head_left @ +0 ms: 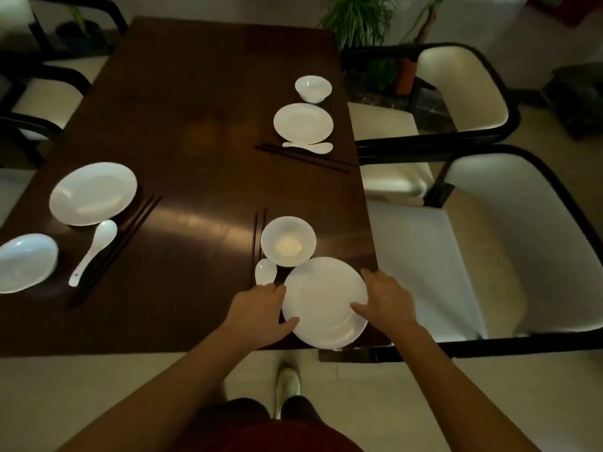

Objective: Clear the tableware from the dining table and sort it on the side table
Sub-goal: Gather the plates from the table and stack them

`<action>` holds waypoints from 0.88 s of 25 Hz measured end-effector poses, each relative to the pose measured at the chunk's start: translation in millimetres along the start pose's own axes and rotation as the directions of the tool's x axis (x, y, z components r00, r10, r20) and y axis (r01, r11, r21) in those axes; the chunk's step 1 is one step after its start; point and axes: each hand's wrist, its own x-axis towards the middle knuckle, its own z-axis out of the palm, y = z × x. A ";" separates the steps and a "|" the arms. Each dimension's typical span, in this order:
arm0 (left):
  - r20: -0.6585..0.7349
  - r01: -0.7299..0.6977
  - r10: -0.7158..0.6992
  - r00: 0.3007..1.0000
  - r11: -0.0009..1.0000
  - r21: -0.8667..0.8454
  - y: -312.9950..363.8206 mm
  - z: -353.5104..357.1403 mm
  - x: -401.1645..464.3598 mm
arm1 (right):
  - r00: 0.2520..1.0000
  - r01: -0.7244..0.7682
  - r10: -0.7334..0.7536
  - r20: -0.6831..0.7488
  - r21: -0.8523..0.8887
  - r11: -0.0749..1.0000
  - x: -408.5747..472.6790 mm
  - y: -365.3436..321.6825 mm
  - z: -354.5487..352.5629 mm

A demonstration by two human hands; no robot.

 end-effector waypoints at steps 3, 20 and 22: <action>0.059 0.143 -0.135 0.989 0.977 -0.157 13.9 15.6 -1.5 | 0.991 -0.123 0.112 0.071 0.171 0.978 -5.8 3.8 14.6; 0.353 0.411 -0.409 0.841 0.060 -0.910 7.0 -3.5 -30.2 | 0.948 -0.315 0.137 0.286 0.897 0.309 -53.4 8.5 -23.6; 0.352 0.380 -0.436 0.828 -0.025 -0.925 -10.7 -14.9 -44.3 | 0.961 -0.276 0.084 0.263 0.920 0.278 -53.9 -12.5 -33.4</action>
